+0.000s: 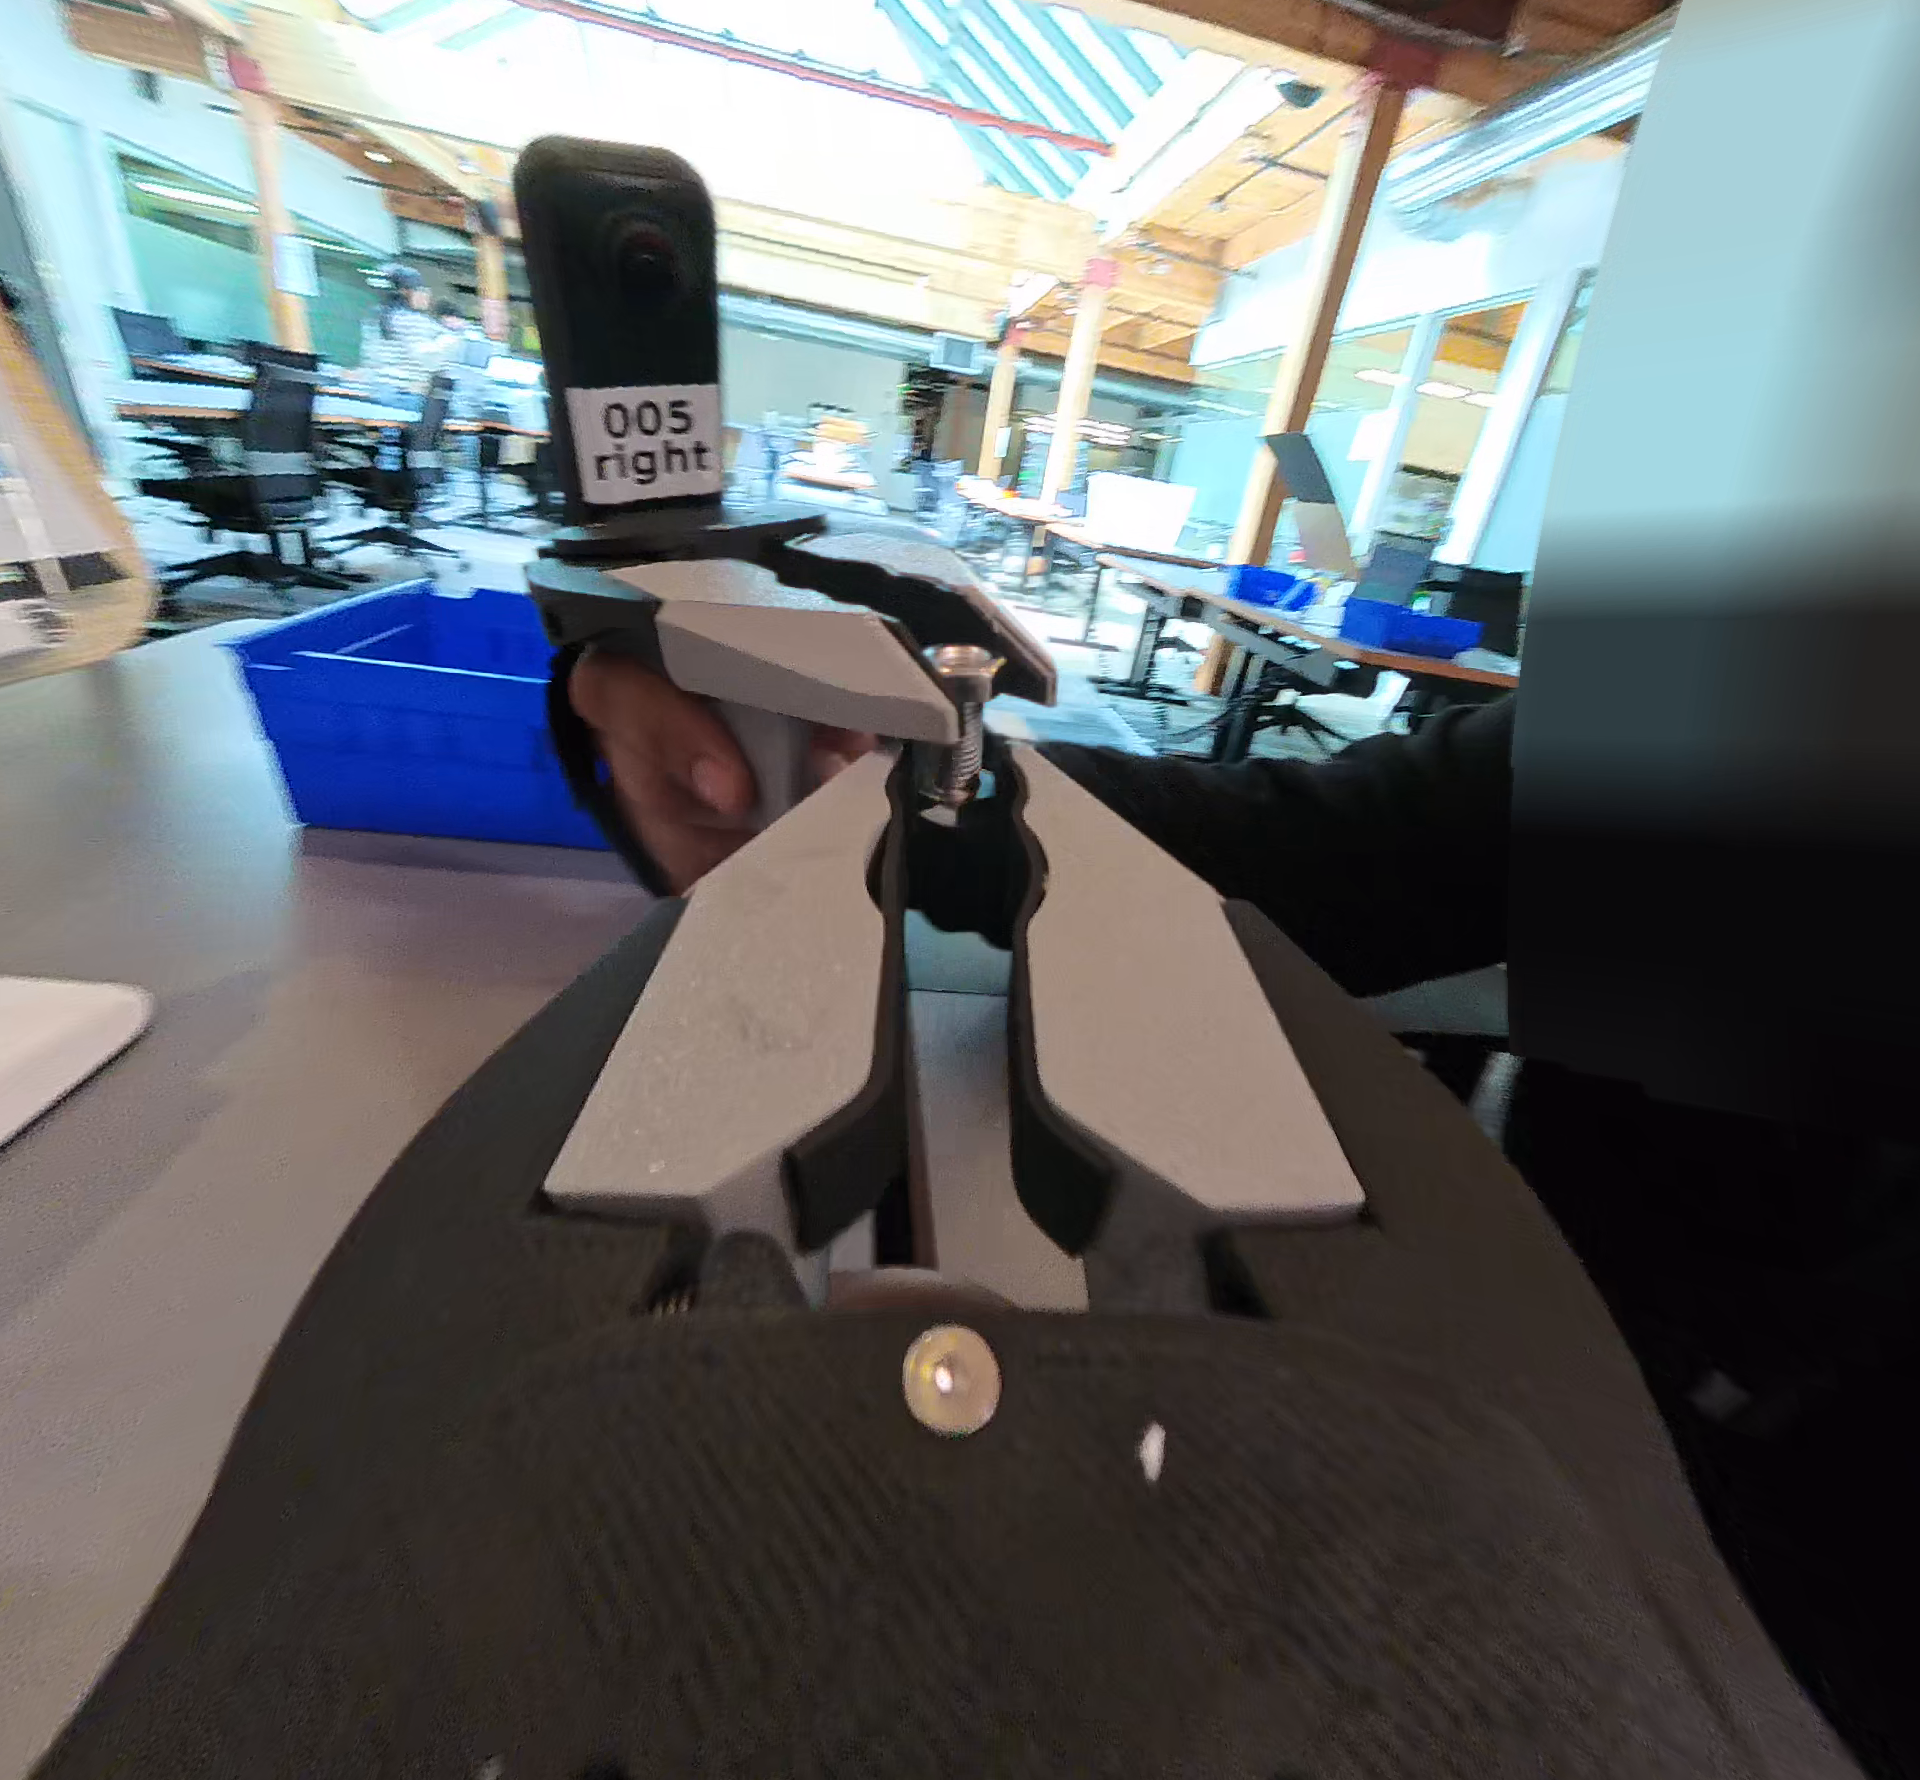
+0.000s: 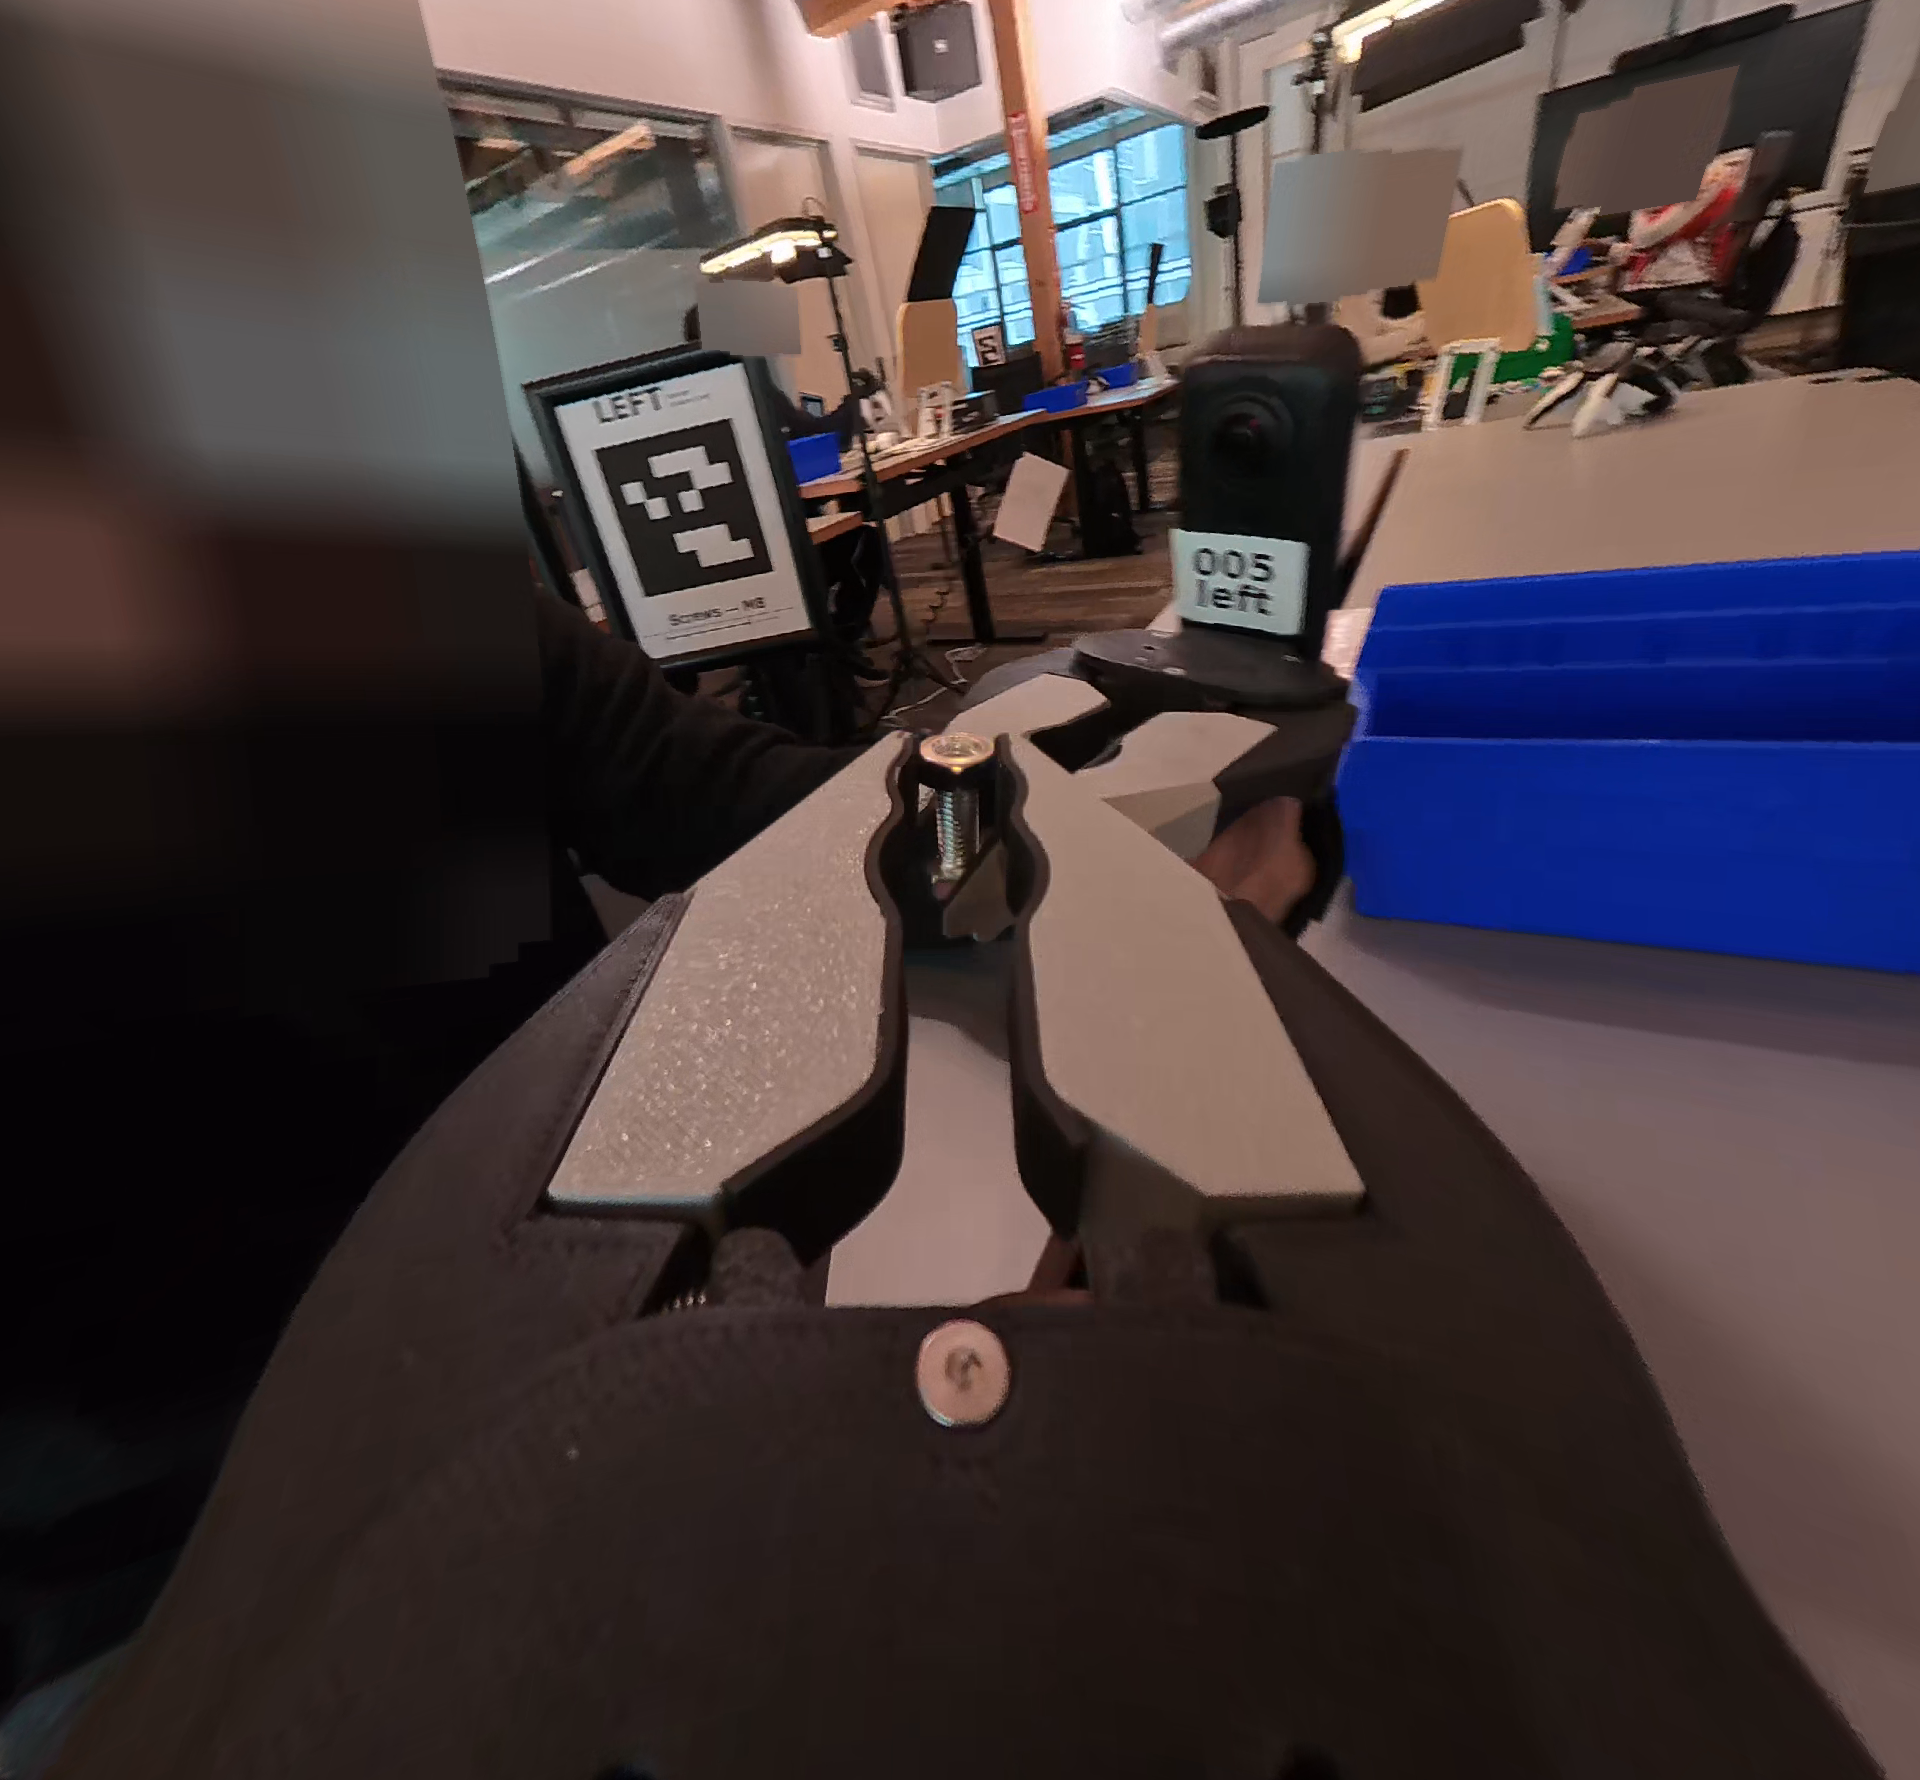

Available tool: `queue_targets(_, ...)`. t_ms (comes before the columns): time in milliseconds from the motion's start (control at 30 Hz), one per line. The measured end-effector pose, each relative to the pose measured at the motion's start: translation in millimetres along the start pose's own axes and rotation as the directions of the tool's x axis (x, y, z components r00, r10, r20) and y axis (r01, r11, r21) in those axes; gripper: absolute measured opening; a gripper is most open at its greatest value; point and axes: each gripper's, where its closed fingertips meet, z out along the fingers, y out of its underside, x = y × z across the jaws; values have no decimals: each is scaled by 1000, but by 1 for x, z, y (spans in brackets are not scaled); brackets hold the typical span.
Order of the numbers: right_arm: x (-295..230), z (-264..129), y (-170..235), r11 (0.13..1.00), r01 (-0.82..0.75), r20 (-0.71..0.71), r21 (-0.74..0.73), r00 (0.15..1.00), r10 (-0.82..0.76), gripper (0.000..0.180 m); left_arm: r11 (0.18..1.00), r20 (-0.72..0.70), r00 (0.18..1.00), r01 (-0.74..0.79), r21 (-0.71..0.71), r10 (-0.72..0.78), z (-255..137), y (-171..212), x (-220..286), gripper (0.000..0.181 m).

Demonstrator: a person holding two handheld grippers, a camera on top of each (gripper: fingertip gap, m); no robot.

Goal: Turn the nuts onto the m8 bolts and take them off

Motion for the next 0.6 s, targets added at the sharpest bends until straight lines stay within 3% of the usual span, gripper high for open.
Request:
queue_targets(300, 34, -13, -5, 998, 55, -212, 23, 976, -49, 10, 991, 315, 940, -128, -38, 133, -5, -4, -41, 12)
queue_targets(600, 64, -26, 6, 991, 117, -402, -73, 906, -136, 11, 982, 529, 831, -97, -164, 170, -17, 8, -74, 12)
